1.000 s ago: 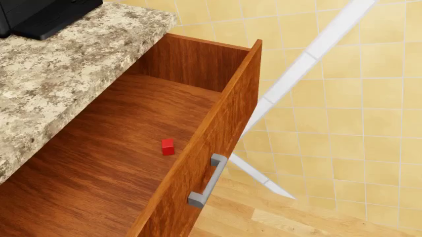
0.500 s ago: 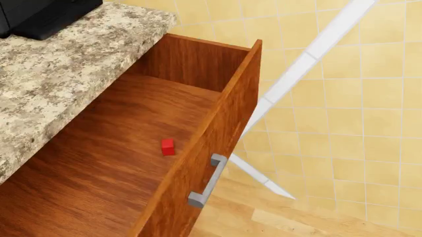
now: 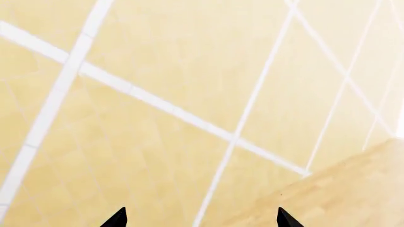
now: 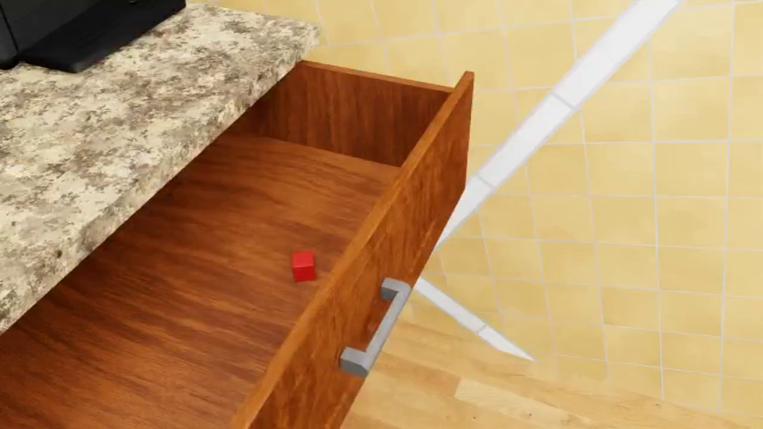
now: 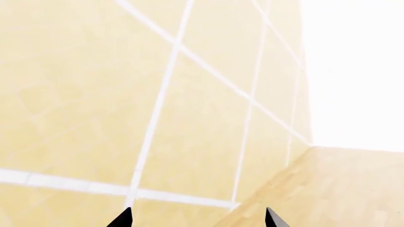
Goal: Close the right drawer.
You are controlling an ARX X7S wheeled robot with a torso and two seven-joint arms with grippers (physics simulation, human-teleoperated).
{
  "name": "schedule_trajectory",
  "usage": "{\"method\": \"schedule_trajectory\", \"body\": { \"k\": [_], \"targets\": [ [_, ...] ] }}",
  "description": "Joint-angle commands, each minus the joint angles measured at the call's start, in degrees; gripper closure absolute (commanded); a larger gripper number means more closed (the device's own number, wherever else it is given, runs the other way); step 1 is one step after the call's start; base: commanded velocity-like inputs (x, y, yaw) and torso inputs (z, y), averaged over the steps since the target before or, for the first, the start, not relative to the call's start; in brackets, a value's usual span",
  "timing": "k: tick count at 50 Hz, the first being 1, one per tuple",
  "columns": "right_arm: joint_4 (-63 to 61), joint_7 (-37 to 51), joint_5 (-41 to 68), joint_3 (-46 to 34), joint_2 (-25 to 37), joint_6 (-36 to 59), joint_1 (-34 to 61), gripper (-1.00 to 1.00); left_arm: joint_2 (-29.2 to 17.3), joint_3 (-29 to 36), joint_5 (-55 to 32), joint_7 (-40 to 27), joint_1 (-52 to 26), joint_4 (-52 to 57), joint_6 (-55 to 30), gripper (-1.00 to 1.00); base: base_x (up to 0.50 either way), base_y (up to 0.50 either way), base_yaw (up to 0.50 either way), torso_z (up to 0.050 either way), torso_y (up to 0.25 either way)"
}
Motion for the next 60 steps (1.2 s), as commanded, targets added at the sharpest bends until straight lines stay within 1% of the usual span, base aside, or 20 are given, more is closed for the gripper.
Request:
{"method": "schedule_trajectory", "body": {
  "k": [1, 6, 10, 13, 14, 18, 20, 28, 34, 38, 39, 40, 41, 42, 43, 44, 48, 53, 57, 60],
  "targets": [
    [-0.2, -2.0, 0.2, 0.0, -0.3, 0.8, 0.7, -1.0, 0.1, -0.2, -9.8, -1.7, -6.8, -7.7, 5.8, -1.0, 0.0, 0.0, 0.0, 0.0, 0.0],
    [-0.3, -2.6, 0.8, 0.5, -0.2, 1.3, 1.0, -1.0, 0.1, -0.3, -14.4, -4.0, -11.2, -9.0, 8.6, -1.0, 0.0, 0.0, 0.0, 0.0, 0.0],
    [-0.3, -3.2, 0.9, 0.6, -0.2, 1.6, 1.0, -1.0, 0.1, -0.5, -22.6, -7.5, -17.6, -12.7, 14.0, -1.0, 0.0, 0.0, 0.0, 0.0, 0.0],
    [-0.4, -3.3, 1.1, 0.7, -0.2, 2.1, 1.0, -1.0, 0.1, -0.6, -31.3, -13.2, -21.4, -18.0, 20.2, -1.0, 0.0, 0.0, 0.0, 0.0, 0.0],
    [-0.4, -3.2, 0.9, 0.8, -0.1, 1.9, 1.2, -1.0, 0.1, -0.4, -32.2, -11.3, -21.9, -18.7, 21.4, -1.0, 0.0, 0.0, 0.0, 0.0, 0.0],
    [-0.3, -4.2, 1.2, 1.0, -0.1, 1.8, 1.4, -1.0, 0.1, -0.5, -35.8, -13.2, -26.5, -22.4, 23.7, -1.0, 0.0, 0.0, 0.0, 0.0, 0.0],
    [-0.3, -4.2, 1.4, 1.3, 0.0, 1.6, 1.7, -1.0, 0.1, -0.6, -39.8, -13.8, -27.2, -26.1, 27.5, -1.0, 0.0, 0.0, 0.0, 0.0, 0.0],
    [-0.7, -1.6, 1.7, 2.4, 0.3, 3.7, 2.3, -1.0, 0.1, -0.6, -46.5, -17.5, -26.3, -33.9, 36.1, -1.0, 0.0, 0.0, 0.0, 0.0, 0.0],
    [-1.0, 1.4, 1.8, 3.5, 0.5, 5.4, 3.0, -1.0, 0.1, -0.7, -52.5, -16.6, -26.3, -40.4, 45.1, -1.0, 0.0, 0.0, 0.0, 0.0, 0.0],
    [-1.1, 1.0, 1.9, 3.6, 0.5, 5.8, 3.0, -1.0, 0.1, -0.7, -54.5, -18.2, -26.3, -44.8, 49.2, -1.0, 0.0, 0.0, 0.0, 0.0, 0.0],
    [-2.6, -1.2, 3.8, 5.5, -2.5, 6.2, 2.5, -1.0, 0.1, -1.6, -57.3, -16.9, -26.2, -45.9, 50.0, -1.0, 0.0, 0.0, 0.0, 0.0, 0.0],
    [-4.5, -2.7, 1.0, 7.1, -2.8, 7.6, 4.9, -1.0, 0.1, -1.4, -57.7, -16.8, -26.9, -46.6, 50.1, -1.0, 0.0, 0.0, 0.0, 0.0, 0.0],
    [-12.0, -2.1, -7.6, 5.8, -2.8, 10.8, 13.5, -1.0, -0.4, -2.5, -57.9, -16.7, -27.5, -47.3, 51.1, -1.0, 0.0, 0.0, 0.0, 0.0, 0.0],
    [-13.8, -2.6, -10.3, 6.4, -2.8, 12.0, 17.6, -1.0, -1.0, -2.2, -58.3, -17.3, -28.4, -47.2, 49.5, -1.0, 0.0, 0.0, 0.0, 0.0, 0.0],
    [-15.3, -1.2, -8.8, 7.0, -2.5, 14.3, 19.2, -1.0, -2.4, -3.1, -58.9, -17.2, -28.7, -47.3, 49.9, -1.0, 0.0, 0.0, 0.0, 0.0, 0.0],
    [-13.1, -2.6, -0.2, 15.4, -0.8, 19.1, 13.5, -1.0, -7.1, -5.6, -62.3, -12.9, -28.4, -50.2, 50.3, -1.0, 0.0, 0.0, 0.0, 0.0, 0.0],
    [-13.0, -3.5, 1.3, 16.3, -0.8, 19.9, 12.7, -1.0, -8.0, -5.7, -62.1, -12.0, -28.6, -51.2, 50.2, -1.0, 0.0, 0.0, 0.0, 0.0, 0.0],
    [-14.8, -3.1, 0.7, 16.3, -1.0, 20.5, 13.4, -1.0, -10.0, -5.0, -60.2, -14.8, -29.6, -49.8, 49.9, -1.0, 0.0, 0.0, 0.0, 0.0, 0.0],
    [-16.6, -2.8, 2.2, 17.4, -1.1, 22.4, 13.6, -1.0, -9.8, -5.5, -60.4, -14.4, -29.0, -51.1, 50.2, -1.0, 0.0, 0.0, 0.0, 0.0, 0.0],
    [-12.6, -5.8, 7.5, 22.8, -0.4, 25.2, 8.3, -1.0, -9.5, -5.3, -60.1, -14.4, -28.9, -52.0, 50.0, -1.0, 0.0, 0.0, 0.0, 0.0, 0.0]
  ]
}}
